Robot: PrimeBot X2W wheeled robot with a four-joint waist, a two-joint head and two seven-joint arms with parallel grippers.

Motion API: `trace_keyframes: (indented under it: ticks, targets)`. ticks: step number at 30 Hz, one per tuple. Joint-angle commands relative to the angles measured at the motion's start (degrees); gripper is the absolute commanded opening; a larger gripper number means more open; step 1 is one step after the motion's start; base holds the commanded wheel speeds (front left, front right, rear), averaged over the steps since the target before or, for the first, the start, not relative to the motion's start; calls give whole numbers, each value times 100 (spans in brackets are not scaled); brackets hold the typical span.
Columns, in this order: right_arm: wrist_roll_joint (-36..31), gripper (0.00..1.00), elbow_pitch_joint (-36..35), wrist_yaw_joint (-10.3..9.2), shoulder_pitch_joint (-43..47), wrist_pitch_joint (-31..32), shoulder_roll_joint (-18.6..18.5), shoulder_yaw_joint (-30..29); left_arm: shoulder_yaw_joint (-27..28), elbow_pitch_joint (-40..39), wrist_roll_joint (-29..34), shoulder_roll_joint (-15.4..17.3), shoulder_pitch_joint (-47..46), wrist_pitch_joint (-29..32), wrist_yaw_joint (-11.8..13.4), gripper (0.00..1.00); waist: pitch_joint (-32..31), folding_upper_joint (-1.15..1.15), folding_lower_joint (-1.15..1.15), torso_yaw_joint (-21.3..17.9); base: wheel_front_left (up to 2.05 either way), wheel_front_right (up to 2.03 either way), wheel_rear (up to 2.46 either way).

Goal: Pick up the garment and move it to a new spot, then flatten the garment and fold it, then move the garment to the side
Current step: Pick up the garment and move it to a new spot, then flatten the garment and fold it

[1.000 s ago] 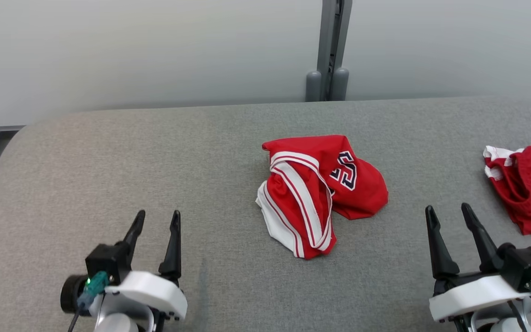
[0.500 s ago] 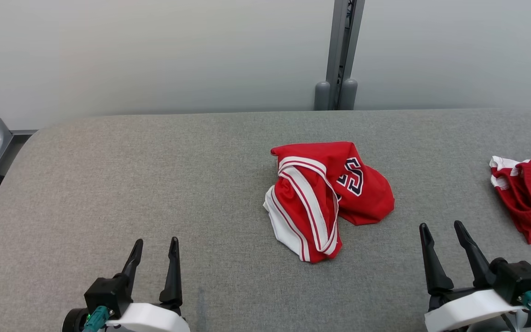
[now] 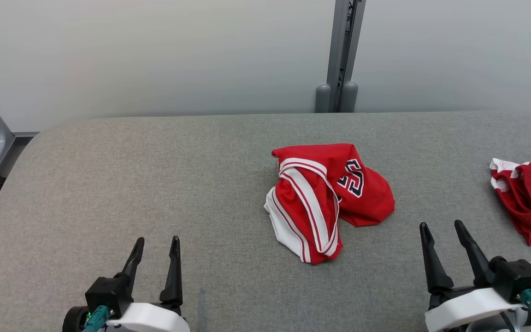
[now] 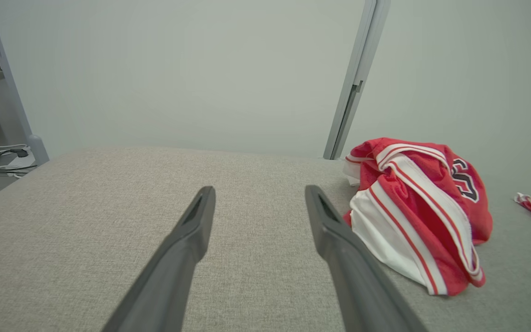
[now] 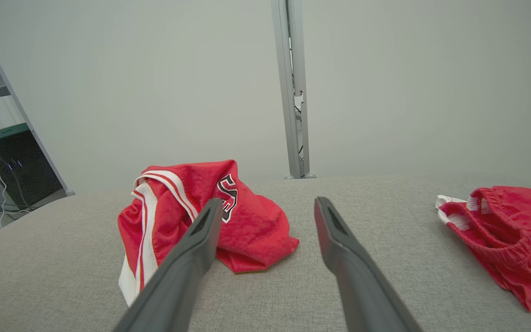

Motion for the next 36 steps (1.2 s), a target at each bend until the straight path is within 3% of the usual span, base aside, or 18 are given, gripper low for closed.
trace_keyframes:
  ticks: [1,17,29,36]
  targets:
    - [-36,100,13,1,19,-49,-29,-14,34,20,63,10,20,-26,-38,100,-2,0,0,14,0,0,0]
    - [7,100,307,1,-123,-50,-30,49,77,55,228,-84,5,-26,-216,100,15,0,0,398,0,0,0]
    - [479,100,1874,1,-829,-48,-32,804,9,70,311,-126,-171,-26,-287,100,288,0,0,1314,0,0,0]
    - [416,100,2740,1,-1076,-51,-35,924,53,56,319,-148,-178,-26,-302,100,382,0,0,1655,0,0,0]
